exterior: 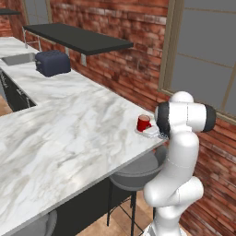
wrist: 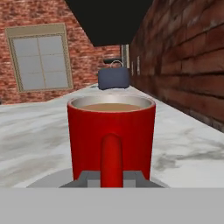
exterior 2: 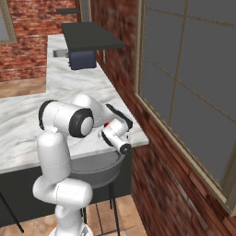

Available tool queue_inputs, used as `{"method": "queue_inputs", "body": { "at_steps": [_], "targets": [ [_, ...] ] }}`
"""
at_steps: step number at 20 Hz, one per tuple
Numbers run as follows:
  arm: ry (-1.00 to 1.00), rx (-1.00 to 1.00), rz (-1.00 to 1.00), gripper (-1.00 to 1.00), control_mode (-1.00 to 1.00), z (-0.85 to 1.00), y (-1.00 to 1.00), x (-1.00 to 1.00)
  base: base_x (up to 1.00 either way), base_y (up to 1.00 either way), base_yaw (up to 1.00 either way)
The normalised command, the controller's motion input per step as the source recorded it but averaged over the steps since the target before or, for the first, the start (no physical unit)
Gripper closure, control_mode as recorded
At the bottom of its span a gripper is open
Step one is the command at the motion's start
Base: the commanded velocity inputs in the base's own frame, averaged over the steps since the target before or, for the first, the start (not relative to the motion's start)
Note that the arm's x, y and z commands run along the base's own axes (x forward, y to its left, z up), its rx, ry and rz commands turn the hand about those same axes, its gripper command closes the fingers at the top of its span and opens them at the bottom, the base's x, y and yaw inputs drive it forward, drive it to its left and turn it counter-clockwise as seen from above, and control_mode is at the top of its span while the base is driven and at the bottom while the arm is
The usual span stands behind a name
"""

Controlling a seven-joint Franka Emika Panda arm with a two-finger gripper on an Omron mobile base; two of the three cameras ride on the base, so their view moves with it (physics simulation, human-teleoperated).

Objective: Pick the cup of tea, navigate to the dining table, and place it on the saucer.

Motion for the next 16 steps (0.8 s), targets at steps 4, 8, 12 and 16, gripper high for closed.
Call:
{"method": "queue_inputs", "body": {
  "at_steps": [4, 8, 12, 16],
  "targets": [
    [0.0, 0.0, 0.0, 1.0, -1.0, -0.48, 0.0, 0.08, 0.0, 0.0, 0.0],
    [0.0, 0.0, 0.0, 1.0, -1.0, -0.06, 0.0, 0.0, 0.0, 0.0, 0.0],
    [0.0, 0.0, 0.0, 1.0, -1.0, 0.02, 0.0, 0.0, 0.0, 0.0, 0.0],
    [0.01, 0.0, 0.0, 1.0, -1.0, 0.45, 0.0, -0.01, 0.0, 0.0, 0.0]
  ]
}}
